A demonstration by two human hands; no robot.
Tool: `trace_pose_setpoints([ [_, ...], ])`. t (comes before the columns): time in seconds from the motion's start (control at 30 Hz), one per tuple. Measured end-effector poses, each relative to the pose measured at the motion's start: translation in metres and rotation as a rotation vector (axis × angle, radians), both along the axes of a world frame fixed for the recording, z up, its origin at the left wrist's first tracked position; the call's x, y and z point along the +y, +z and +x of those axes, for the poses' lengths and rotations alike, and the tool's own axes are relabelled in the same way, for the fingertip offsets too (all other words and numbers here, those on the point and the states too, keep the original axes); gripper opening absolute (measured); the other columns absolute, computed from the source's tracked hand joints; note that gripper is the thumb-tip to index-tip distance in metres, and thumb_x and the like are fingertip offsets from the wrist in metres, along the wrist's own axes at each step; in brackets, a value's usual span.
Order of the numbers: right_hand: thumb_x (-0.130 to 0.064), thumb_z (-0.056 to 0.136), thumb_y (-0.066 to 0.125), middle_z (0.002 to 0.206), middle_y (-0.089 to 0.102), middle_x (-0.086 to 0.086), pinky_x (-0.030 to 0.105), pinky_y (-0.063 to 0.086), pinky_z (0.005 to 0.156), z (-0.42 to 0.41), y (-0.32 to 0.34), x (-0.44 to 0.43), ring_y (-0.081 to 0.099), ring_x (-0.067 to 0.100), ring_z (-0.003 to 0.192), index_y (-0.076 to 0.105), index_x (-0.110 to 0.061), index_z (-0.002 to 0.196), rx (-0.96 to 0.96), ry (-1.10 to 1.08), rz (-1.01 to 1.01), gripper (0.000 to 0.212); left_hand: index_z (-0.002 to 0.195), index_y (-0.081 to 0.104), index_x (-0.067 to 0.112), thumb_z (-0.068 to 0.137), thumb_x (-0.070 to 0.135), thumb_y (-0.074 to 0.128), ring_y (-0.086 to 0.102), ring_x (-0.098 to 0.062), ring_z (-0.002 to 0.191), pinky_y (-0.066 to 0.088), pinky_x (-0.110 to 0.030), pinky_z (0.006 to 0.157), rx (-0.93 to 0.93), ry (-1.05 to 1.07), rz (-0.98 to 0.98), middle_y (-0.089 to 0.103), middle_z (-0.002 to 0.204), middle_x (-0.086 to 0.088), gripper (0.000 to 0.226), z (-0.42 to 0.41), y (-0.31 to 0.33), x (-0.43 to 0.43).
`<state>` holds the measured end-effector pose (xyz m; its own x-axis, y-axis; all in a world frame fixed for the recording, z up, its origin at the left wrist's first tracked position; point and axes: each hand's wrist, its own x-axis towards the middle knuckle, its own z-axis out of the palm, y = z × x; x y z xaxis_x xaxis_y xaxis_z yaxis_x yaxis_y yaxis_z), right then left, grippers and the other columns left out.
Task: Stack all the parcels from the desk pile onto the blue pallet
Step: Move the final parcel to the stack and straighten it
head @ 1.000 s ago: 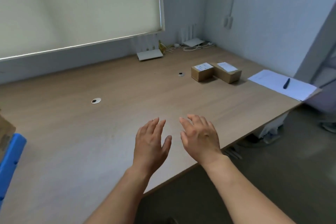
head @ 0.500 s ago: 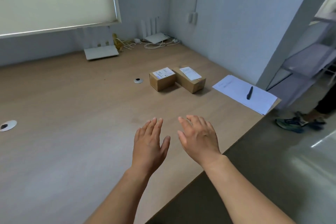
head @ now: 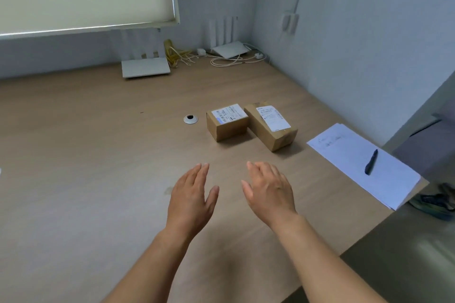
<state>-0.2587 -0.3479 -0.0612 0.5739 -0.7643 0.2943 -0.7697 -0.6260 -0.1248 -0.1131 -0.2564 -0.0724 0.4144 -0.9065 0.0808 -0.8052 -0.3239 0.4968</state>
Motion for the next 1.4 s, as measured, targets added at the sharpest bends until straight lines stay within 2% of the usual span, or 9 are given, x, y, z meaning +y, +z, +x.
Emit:
trace_pose_setpoints([
  [0.1, -0.022, 0.061, 0.084, 0.084, 0.065, 0.009, 0.034, 0.052, 0.058, 0.003, -0.013, -0.038, 0.064, 0.028, 0.072, 0.067, -0.006, 0.099, 0.018, 0.029, 0.061, 0.045, 0.15, 0.018, 0.022, 0.098, 0.041, 0.038, 0.017, -0.014, 0.143, 0.013, -0.024, 0.114, 0.02, 0.072, 0.021, 0.022, 0.155, 0.002, 0.059, 0.008, -0.007, -0.021],
  [0.23, -0.03, 0.094, 0.048, 0.125, 0.051, 0.007, 0.033, 0.04, 0.092, 0.008, -0.022, -0.092, 0.048, 0.027, 0.115, 0.044, -0.01, 0.135, 0.126, 0.068, 0.232, 0.045, 0.15, 0.015, 0.024, 0.098, 0.042, 0.035, 0.015, -0.012, 0.143, 0.015, -0.025, 0.114, 0.057, 0.163, 0.098, 0.019, 0.156, 0.004, 0.059, 0.011, -0.012, -0.05],
  [0.43, -0.035, 0.099, 0.038, 0.14, 0.039, 0.008, 0.033, 0.034, 0.1, 0.032, -0.039, -0.17, 0.036, 0.023, 0.13, 0.03, -0.01, 0.143, 0.132, 0.054, 0.43, 0.052, 0.15, 0.016, 0.024, 0.098, 0.041, 0.037, 0.019, -0.013, 0.142, 0.022, -0.028, 0.111, 0.172, 0.268, 0.159, 0.022, 0.155, 0.005, 0.058, 0.022, -0.017, -0.118],
  [0.7, -0.044, 0.097, 0.04, 0.129, 0.049, 0.011, 0.036, 0.042, 0.09, 0.062, -0.061, -0.243, 0.048, 0.026, 0.118, 0.039, -0.009, 0.132, 0.115, -0.026, 0.614, 0.05, 0.15, 0.016, 0.021, 0.098, 0.043, 0.039, 0.023, -0.014, 0.141, 0.025, -0.03, 0.111, 0.352, 0.354, 0.171, 0.023, 0.155, 0.004, 0.061, 0.05, -0.033, -0.199],
  [0.83, -0.046, 0.097, 0.037, 0.129, 0.051, 0.013, 0.037, 0.04, 0.093, 0.084, -0.07, -0.273, 0.049, 0.029, 0.118, 0.043, -0.008, 0.13, -0.017, -0.046, 0.691, 0.051, 0.151, 0.015, 0.019, 0.097, 0.045, 0.037, 0.024, -0.015, 0.141, 0.024, -0.032, 0.111, 0.462, 0.419, 0.172, 0.024, 0.155, 0.001, 0.063, 0.068, -0.044, -0.229],
  [1.0, -0.038, 0.1, 0.032, 0.127, 0.055, 0.012, 0.034, 0.039, 0.087, 0.107, -0.076, -0.291, 0.051, 0.03, 0.115, 0.045, -0.01, 0.13, -0.174, -0.012, 0.784, 0.043, 0.15, 0.016, 0.02, 0.098, 0.043, 0.036, 0.039, -0.019, 0.133, 0.033, -0.032, 0.106, 0.622, 0.488, 0.172, 0.041, 0.147, -0.002, 0.061, 0.079, -0.053, -0.252],
  [1.13, -0.029, 0.101, 0.035, 0.135, 0.05, 0.009, 0.033, 0.04, 0.088, 0.106, -0.078, -0.286, 0.05, 0.028, 0.118, 0.035, -0.011, 0.138, -0.227, 0.016, 0.849, 0.042, 0.144, 0.032, 0.035, 0.097, 0.036, 0.04, 0.056, -0.015, 0.108, 0.041, -0.023, 0.081, 0.709, 0.492, 0.104, 0.059, 0.126, 0.001, 0.048, 0.075, -0.059, -0.251],
  [1.23, -0.028, 0.1, 0.037, 0.145, 0.041, 0.006, 0.037, 0.037, 0.101, 0.095, -0.079, -0.279, 0.044, 0.026, 0.127, 0.017, -0.018, 0.15, -0.231, 0.045, 0.885, 0.054, 0.137, 0.036, 0.046, 0.094, 0.025, 0.041, 0.057, -0.017, 0.107, 0.049, -0.031, 0.088, 0.762, 0.47, 0.033, 0.062, 0.12, 0.004, 0.048, 0.065, -0.057, -0.243],
  [1.4, -0.031, 0.1, 0.036, 0.146, 0.04, 0.002, 0.037, 0.038, 0.099, 0.08, -0.065, -0.261, 0.045, 0.023, 0.125, 0.006, -0.026, 0.152, -0.183, 0.133, 0.906, 0.06, 0.135, 0.038, 0.049, 0.094, 0.019, 0.042, 0.06, -0.014, 0.103, 0.047, -0.034, 0.091, 0.764, 0.463, -0.05, 0.064, 0.117, 0.009, 0.052, 0.047, -0.046, -0.217],
])
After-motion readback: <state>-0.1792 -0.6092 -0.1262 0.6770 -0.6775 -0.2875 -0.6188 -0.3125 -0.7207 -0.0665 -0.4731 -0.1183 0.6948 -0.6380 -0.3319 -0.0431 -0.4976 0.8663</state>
